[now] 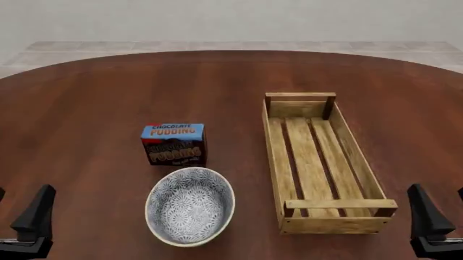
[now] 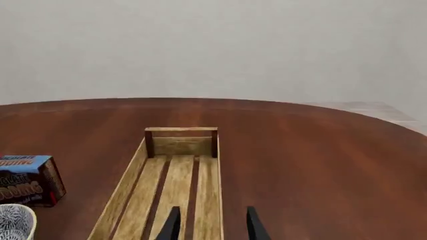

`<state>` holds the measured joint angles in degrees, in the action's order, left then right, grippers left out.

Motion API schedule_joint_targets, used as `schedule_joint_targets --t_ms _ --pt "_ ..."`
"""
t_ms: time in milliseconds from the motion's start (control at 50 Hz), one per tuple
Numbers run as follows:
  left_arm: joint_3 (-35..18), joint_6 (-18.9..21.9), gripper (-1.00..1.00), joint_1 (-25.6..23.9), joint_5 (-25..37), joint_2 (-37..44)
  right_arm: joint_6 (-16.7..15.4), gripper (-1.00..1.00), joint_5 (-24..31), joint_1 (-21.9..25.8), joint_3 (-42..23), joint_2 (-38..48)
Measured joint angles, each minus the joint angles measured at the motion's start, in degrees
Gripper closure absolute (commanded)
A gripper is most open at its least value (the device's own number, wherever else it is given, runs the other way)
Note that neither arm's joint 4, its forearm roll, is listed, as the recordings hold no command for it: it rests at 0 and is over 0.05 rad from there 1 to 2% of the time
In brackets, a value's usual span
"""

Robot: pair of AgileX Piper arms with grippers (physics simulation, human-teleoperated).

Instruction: Pick up the bowl on the left and put it in the tray.

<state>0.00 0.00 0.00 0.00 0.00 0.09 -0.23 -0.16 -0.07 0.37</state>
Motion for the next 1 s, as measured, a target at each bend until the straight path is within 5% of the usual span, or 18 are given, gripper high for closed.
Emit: schedule_joint_targets --t_ms 420,660,1000 --pt "0.0 0.0 -1.0 0.0 0.0 0.0 -0.1 -1.0 -15.0 2.1 -0.5 16.6" --pt "0.0 0.0 -1.0 0.0 0.0 0.0 -1.9 -1.0 -18.7 7.7 -7.6 30.7" --pt "0.0 0.0 -1.0 0.0 0.0 0.0 -1.4 -1.0 -10.2 15.6 -22.8 39.5"
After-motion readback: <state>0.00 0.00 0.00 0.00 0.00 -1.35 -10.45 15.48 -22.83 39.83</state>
